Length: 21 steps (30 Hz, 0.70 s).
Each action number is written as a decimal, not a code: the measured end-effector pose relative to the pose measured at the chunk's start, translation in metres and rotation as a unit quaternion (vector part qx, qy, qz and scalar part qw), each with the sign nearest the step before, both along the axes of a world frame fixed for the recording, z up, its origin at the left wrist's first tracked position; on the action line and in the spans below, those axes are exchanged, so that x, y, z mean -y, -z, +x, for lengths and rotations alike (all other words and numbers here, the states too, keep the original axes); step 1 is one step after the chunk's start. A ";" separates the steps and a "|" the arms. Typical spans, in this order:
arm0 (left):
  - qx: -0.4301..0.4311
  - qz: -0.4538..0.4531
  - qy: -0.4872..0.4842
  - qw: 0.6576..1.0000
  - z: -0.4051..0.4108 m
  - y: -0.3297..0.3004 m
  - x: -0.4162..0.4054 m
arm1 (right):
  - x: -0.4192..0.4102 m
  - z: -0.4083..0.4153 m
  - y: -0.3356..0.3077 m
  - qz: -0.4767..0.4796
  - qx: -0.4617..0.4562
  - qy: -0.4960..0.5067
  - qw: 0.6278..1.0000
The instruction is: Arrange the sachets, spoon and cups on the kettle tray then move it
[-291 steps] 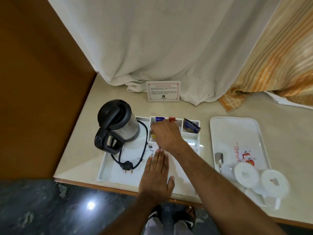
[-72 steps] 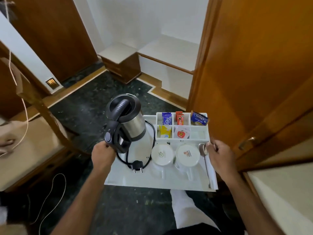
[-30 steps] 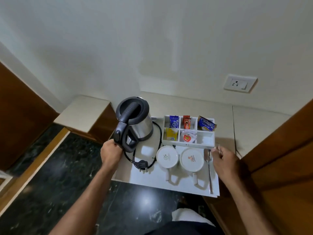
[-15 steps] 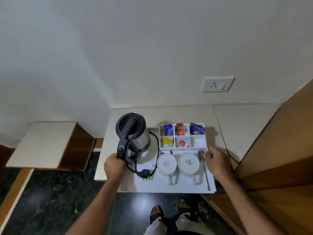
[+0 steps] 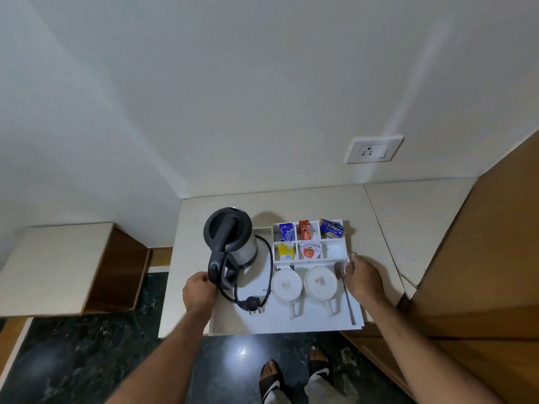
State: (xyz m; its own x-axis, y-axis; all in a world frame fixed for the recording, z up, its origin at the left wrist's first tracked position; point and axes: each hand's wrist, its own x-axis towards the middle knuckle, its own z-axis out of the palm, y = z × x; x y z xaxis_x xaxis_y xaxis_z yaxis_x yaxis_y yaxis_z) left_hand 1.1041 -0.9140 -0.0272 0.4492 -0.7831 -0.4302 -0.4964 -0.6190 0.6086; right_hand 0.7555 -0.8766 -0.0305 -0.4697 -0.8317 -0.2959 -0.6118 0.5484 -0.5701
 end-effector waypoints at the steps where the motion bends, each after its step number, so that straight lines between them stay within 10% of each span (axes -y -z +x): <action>1: -0.001 0.004 0.000 1.000 0.000 0.000 0.001 | 0.002 0.000 0.001 -0.006 0.000 -0.002 1.000; 14: 0.077 0.003 0.074 0.994 0.001 -0.005 0.027 | 0.027 -0.006 0.002 -0.013 -0.053 -0.007 0.999; 21: 0.173 -0.234 0.081 0.953 0.008 -0.065 0.045 | 0.065 0.026 -0.059 -0.199 -0.258 -0.108 0.939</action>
State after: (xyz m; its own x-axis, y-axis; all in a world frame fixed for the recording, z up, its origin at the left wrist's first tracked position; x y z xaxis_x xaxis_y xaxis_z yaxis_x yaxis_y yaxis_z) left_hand 1.1121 -0.9594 0.0374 0.3579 -0.9238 0.1358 -0.7835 -0.2180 0.5819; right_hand 0.7812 -0.9419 0.0281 -0.2721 -0.9209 0.2790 -0.9358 0.1857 -0.2995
